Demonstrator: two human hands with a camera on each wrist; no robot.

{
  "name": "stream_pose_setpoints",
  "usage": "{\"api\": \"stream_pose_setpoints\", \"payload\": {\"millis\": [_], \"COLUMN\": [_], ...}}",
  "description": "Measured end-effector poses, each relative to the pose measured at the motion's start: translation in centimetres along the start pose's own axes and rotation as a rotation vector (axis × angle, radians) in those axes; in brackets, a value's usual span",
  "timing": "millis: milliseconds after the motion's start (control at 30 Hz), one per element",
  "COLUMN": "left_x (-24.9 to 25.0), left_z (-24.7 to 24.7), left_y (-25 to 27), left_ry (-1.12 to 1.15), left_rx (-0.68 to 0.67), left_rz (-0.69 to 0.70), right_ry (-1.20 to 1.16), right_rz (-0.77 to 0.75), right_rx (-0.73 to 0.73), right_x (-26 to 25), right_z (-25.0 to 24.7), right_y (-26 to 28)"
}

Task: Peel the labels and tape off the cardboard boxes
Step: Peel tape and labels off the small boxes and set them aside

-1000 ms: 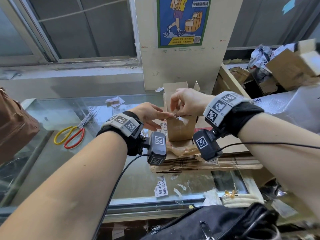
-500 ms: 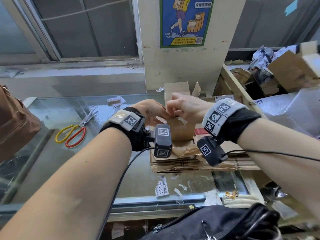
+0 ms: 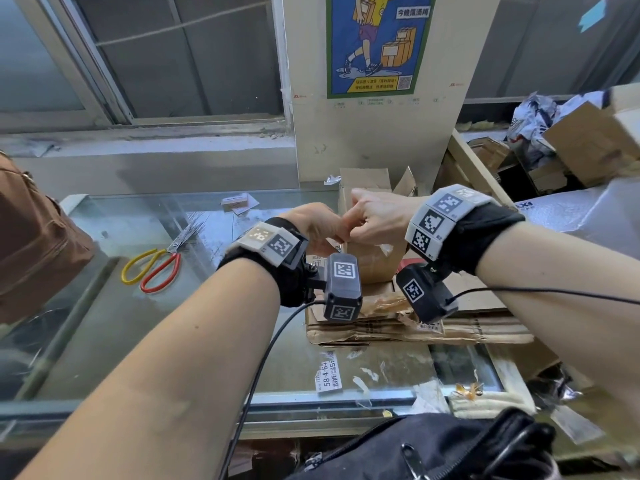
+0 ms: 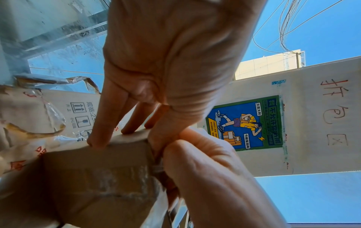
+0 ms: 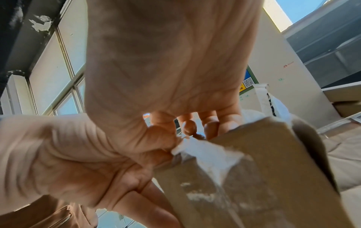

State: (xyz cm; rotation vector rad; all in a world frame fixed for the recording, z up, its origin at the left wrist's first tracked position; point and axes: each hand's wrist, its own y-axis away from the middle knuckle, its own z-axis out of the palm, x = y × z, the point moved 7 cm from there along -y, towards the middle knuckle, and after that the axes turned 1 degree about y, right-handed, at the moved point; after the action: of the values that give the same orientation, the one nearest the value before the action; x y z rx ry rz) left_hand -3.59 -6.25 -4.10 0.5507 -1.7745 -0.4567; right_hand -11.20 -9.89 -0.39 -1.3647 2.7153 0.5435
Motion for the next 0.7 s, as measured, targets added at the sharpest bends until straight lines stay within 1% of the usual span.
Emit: {"api": "stream_pose_setpoints", "payload": {"millis": [67,200,267,333,467,533,700], "left_x": [-0.1,-0.3,-0.4,-0.3,-0.2,-0.3,-0.4], "left_z": [-0.2,-0.7,-0.8,-0.7,-0.4,-0.2,-0.2], "left_y": [0.1,0.1,0.1,0.2,0.1,0.2,0.3], "left_ry": [0.008,0.006,-0.018,-0.037,-0.028,-0.019,-0.010], "left_rx": [0.007,-0.018,-0.029,-0.018,-0.024,-0.040,-0.024], "left_rz": [-0.004,-0.008,-0.019,-0.027,-0.025,-0.014,-0.007], "right_ry": [-0.004,-0.011,0.028,0.102,0.156,0.166,0.143], "right_rz": [-0.036,-0.194,-0.236,-0.241,-0.265,-0.266,-0.232], "right_rx": [0.036,0.119,0.130,0.120,0.103,0.095,0.101], "right_x": [-0.1,-1.0,-1.3,-1.3,-1.3,-1.4,-1.3], "right_z": [0.0,0.0,-0.1,-0.3,0.0,0.3,0.6], "right_y": [0.1,0.7,0.8,0.7,0.2,-0.1,-0.7]}}
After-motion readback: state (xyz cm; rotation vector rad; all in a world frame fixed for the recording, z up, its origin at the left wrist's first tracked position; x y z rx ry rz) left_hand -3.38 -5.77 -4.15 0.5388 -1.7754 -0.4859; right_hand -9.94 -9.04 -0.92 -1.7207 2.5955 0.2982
